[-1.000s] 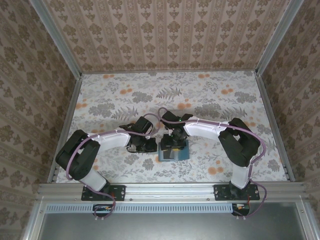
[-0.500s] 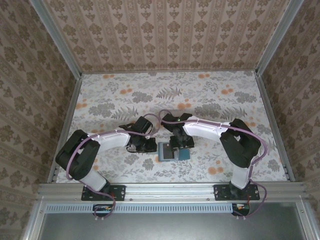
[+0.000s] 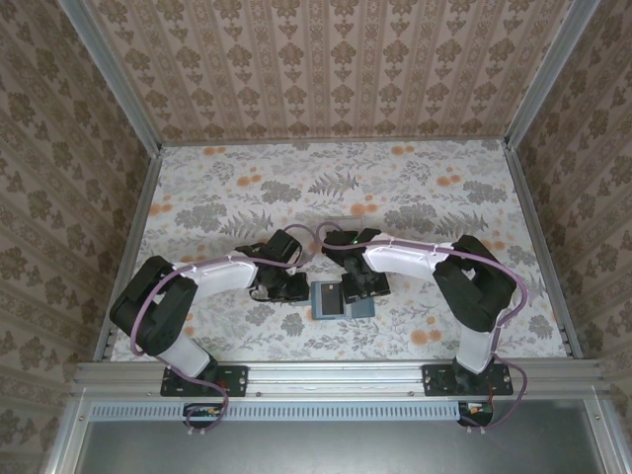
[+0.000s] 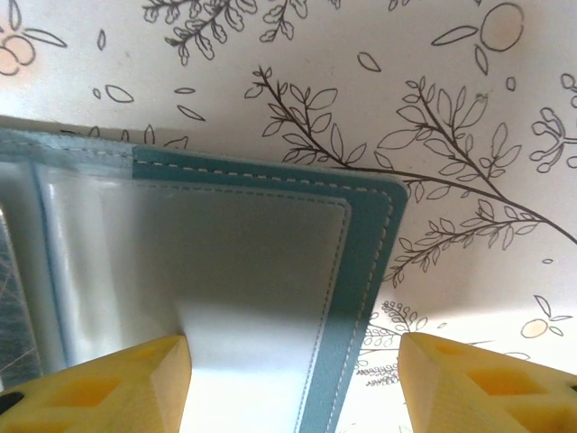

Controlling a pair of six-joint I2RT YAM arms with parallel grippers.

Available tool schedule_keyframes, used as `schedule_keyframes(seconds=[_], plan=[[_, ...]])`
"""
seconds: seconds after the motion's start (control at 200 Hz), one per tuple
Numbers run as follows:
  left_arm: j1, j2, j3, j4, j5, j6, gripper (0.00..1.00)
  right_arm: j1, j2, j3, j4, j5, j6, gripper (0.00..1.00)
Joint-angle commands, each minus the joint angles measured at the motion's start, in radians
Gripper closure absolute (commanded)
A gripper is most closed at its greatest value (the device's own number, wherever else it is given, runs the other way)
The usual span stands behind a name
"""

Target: Take the credit cards out of the card holder

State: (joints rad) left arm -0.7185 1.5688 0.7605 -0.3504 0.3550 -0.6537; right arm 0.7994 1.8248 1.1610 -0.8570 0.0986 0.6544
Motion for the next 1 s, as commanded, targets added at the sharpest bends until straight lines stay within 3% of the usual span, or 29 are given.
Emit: schedule_keyframes(seconds=[0.0, 0.45, 0.99], plan=[[0.002, -0.015, 0.025, -0.059, -0.025, 0.012, 0.87, 0.004, -0.010, -0.023, 0.009, -0.002, -0.009, 0.37], [-0.041, -0.041, 0.124, -0.047, -0.008, -0.043, 0.87, -0.027, -0.190, -0.042, 0.038, -0.084, 0.005, 0.39], [-0.091, 0.035, 0.086, 0.073, 0.042, -0.118, 0.90, -0.121, -0.226, -0.163, 0.374, -0.478, 0.089, 0.58]])
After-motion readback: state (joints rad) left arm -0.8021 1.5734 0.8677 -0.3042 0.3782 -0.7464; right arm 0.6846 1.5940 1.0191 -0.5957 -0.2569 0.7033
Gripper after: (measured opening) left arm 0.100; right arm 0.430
